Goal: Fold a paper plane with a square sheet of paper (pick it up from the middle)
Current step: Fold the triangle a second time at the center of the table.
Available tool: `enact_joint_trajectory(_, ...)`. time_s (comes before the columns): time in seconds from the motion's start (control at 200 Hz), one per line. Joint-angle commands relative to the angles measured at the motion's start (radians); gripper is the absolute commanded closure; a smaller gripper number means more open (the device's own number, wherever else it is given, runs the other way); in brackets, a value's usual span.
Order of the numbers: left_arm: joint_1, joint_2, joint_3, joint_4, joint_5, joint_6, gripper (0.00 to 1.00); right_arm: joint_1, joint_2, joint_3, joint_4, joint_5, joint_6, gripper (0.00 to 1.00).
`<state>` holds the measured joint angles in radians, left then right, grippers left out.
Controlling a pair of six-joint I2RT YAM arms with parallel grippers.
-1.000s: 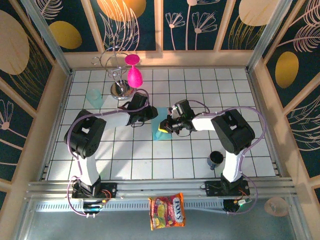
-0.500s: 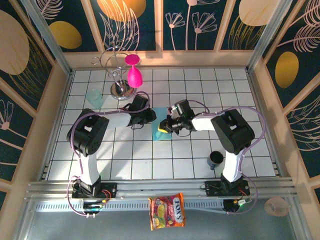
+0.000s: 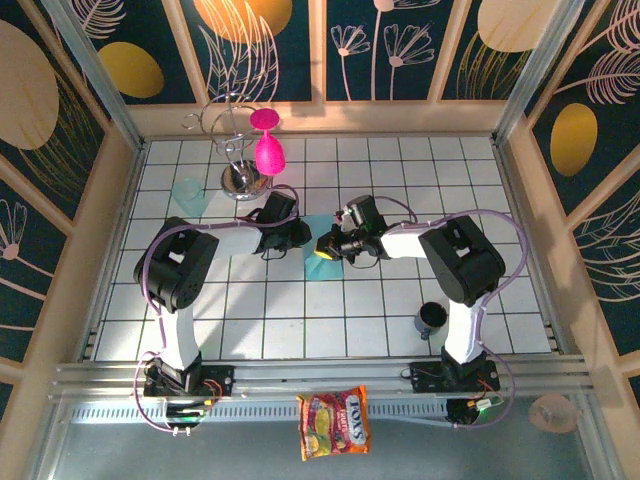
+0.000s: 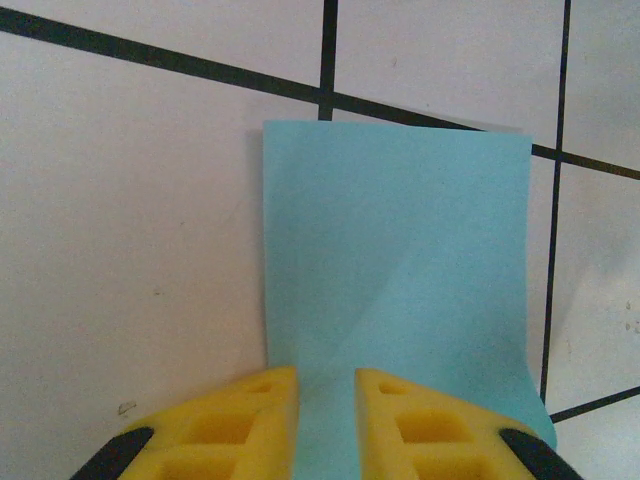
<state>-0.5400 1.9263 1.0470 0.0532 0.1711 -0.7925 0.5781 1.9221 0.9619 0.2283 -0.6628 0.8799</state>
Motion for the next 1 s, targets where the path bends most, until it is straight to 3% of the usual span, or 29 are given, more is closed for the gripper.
enact_joint_trajectory(0.0,0.007,0.008,-0.018,-0.023,-0.016,0.005,0.77,0.013,0.027,0.027,-0.008,0.035,0.023,1.00)
enact_joint_trajectory(0.996,0.008,0.000,-0.027,-0.012,-0.005,0.003,0.77,0.023,0.067,0.060,-0.071,0.057,-0.004,1.00)
